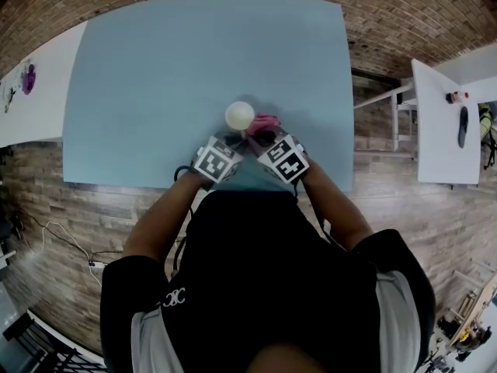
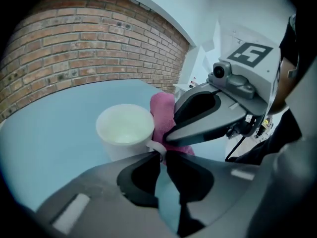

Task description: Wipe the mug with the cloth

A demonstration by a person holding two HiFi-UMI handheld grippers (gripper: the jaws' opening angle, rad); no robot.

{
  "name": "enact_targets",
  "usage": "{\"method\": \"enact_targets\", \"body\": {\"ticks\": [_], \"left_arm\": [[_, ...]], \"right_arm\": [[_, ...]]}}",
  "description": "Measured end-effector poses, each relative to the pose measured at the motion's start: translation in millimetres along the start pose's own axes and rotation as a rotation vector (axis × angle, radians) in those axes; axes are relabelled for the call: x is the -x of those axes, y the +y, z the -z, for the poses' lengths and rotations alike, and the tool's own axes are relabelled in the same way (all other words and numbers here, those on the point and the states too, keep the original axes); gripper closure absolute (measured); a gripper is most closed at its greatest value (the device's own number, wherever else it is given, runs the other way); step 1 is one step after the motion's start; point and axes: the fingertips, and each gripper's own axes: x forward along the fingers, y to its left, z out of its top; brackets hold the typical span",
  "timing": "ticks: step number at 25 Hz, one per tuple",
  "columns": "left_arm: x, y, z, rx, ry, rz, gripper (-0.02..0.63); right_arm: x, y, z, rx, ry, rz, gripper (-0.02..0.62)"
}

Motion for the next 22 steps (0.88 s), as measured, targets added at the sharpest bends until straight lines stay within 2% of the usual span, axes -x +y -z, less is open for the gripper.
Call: {"method": "enact_targets", "body": {"ticks": [7,11,17,22], "left_arm": [[5,0,0,0.014,0.001,0.086,0.565],[5,7,3,0.030,0.000,0.094,0.566],[8,14,1,0.062,-0.027,0.084,0.565],[8,12,0,0.071,-0.038,0.089,0.565]], "right_arm": [[-25,2,16,0.180,0.119,-0.093,0.557],[-40,-3,24,0.208,0.176,-0.134,0.557],[-50,-5,22,0.133,0.167,-0.148,0.557],[-25,4,-4,0.154,0.064,-0.132,0.557]]}}
